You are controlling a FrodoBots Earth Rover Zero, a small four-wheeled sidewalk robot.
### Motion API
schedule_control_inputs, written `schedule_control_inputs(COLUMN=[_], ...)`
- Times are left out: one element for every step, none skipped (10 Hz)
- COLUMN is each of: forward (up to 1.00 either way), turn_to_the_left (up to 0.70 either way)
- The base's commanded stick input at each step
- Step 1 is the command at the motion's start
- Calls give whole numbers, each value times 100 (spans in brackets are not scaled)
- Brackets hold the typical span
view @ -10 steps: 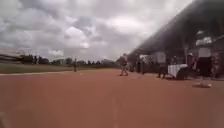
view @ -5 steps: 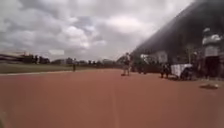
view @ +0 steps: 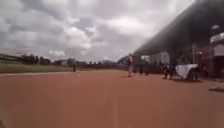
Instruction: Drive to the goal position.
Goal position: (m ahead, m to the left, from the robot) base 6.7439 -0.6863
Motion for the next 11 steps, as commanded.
schedule_control_inputs(forward=[70, 70, 70, 70, 70, 70, 70, 70, 70, 70, 70], turn_to_the_left=[0, 0, 0, 0, 0, 0, 0, 0, 0, 0, 0])
